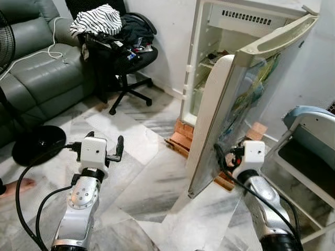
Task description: Restocking fridge
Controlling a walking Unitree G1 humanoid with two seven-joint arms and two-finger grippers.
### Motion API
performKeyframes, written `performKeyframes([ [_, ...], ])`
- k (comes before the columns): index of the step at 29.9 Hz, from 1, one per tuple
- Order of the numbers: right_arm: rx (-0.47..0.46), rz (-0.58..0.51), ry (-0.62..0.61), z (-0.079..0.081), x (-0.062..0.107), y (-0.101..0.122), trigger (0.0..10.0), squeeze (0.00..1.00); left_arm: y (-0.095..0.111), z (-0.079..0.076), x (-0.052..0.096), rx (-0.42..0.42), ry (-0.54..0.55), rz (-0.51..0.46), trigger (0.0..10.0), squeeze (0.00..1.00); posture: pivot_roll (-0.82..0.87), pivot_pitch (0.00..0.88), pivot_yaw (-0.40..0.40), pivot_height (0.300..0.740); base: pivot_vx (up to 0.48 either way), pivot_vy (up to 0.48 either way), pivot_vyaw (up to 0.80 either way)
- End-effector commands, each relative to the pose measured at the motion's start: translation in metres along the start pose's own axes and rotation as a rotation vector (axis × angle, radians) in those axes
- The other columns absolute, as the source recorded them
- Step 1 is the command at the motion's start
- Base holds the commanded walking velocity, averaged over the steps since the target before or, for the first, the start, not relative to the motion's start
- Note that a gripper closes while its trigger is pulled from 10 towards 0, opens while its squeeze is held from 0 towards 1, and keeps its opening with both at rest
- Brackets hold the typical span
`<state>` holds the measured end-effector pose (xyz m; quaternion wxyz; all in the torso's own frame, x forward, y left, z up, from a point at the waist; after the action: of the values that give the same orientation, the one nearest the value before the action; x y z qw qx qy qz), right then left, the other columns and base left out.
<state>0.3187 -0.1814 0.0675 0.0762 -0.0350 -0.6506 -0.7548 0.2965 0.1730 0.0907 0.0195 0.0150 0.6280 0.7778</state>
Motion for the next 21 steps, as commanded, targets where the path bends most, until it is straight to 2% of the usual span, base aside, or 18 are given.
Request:
performKeyframes([
  [1, -0.019, -0.027, -0.024, -0.003, -0.002, 0.005, 10.0, 0.00, 0.003, 0.000, -0.002, -0.001, -0.007, -0.005, 10.0, 0.00, 0.07, 0.000, -0.002, 0.740, 0.000, 0.000, 0.00],
  [6, -0.037, -0.052, -0.029, -0.001, -0.003, 0.008, 10.0, 0.00, 0.002, 0.001, -0.001, -0.002, -0.006, -0.004, 10.0, 0.00, 0.07, 0.000, -0.003, 0.740, 0.000, 0.000, 0.00],
  [7, -0.068, -0.071, -0.022, 0.000, -0.002, 0.011, 10.0, 0.00, 0.002, 0.001, -0.001, 0.006, -0.003, -0.002, 10.0, 0.00, 0.07, 0.000, -0.003, 0.740, 0.000, 0.000, 0.00],
  [13, -0.064, -0.074, -0.023, 0.001, 0.001, 0.012, 10.0, 0.00, 0.006, -0.003, -0.001, 0.009, -0.011, -0.008, 10.0, 0.00, 0.07, 0.000, -0.001, 0.740, 0.000, 0.061, 0.00],
  [21, -0.067, -0.078, -0.031, 0.001, 0.003, 0.010, 10.0, 0.00, 0.008, -0.002, -0.003, 0.013, -0.009, -0.015, 10.0, 0.00, 0.06, 0.000, 0.006, 0.740, 0.000, 0.426, -0.76],
])
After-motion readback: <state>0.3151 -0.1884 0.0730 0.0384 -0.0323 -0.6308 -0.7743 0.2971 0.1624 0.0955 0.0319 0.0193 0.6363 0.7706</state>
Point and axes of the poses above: a point about 5 cm out from each wrist's last joint towards the gripper, its own x axis pointing back from the gripper into the wrist, its own y axis along the axis of the wrist's last joint, z = x × y, the point moved 3 cm from there along -x, pointing out of the wrist towards the gripper, and after that the axes turned 3 degrees about -x, right-handed, at the moved point
